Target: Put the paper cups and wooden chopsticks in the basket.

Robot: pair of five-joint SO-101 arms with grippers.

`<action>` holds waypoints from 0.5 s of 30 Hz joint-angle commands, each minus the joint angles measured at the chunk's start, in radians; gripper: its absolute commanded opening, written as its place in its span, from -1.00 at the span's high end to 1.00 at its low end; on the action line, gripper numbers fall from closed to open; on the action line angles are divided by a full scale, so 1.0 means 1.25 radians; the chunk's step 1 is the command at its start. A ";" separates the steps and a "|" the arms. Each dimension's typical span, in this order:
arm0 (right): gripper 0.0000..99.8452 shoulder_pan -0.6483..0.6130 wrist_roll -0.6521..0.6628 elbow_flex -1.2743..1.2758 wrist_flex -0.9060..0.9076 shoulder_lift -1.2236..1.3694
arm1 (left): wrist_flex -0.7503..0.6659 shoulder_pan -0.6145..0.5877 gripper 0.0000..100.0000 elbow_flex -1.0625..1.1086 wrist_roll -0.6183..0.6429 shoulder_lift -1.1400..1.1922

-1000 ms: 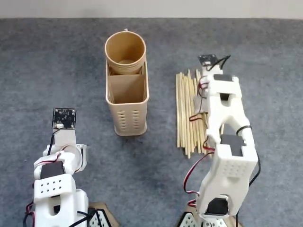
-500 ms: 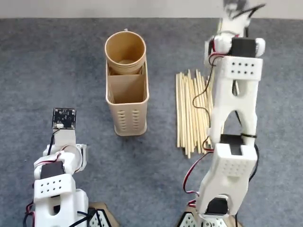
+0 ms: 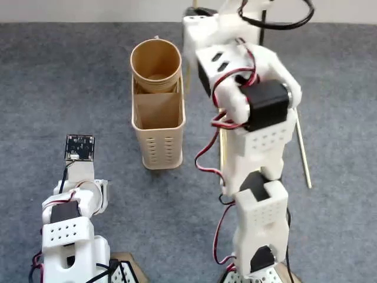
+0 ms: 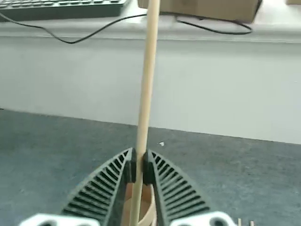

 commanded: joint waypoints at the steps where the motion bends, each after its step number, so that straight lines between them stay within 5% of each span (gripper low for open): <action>1: 0.99 -0.048 -0.026 -0.098 0.014 -0.001 | -0.012 0.010 0.49 -0.003 0.009 -0.008; 15: 0.99 -0.056 -0.042 -0.098 0.014 0.116 | -0.014 0.010 0.49 0.006 0.007 -0.010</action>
